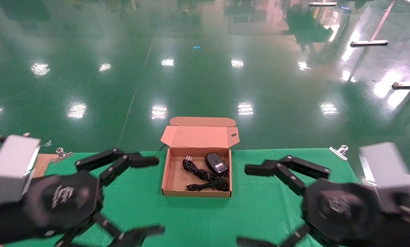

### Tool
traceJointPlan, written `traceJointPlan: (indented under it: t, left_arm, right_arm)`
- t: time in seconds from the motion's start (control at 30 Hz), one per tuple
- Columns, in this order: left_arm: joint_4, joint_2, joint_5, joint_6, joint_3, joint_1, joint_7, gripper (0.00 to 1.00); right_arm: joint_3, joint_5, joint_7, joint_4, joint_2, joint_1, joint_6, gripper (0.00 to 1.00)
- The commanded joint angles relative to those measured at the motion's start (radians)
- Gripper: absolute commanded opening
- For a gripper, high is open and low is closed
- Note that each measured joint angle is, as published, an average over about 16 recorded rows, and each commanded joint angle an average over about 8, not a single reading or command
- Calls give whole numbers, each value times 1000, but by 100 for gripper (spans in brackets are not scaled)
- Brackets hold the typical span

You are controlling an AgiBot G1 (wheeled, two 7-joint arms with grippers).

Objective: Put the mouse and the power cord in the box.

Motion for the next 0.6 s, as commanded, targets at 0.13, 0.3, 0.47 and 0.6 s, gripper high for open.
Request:
traceJointPlan:
  t: [0.13, 0.3, 0.47, 0.6]
  left_arm:
    - [-68, -33, -22, 46, -52, 41, -66, 100]
    - [-94, -44, -31, 65, -73, 57, -85, 100]
    - [-86, -41, -30, 59, -67, 52, -78, 100]
    - [-81, -39, -29, 56, -63, 50, -75, 100]
  right_arm:
    - [54, 58, 35, 51, 51, -42, -48, 100]
    - [72, 80, 41, 68, 68, -56, -64, 100]
    - [65, 72, 39, 62, 62, -52, -58, 100]
    - [61, 68, 38, 58, 59, -49, -55, 100]
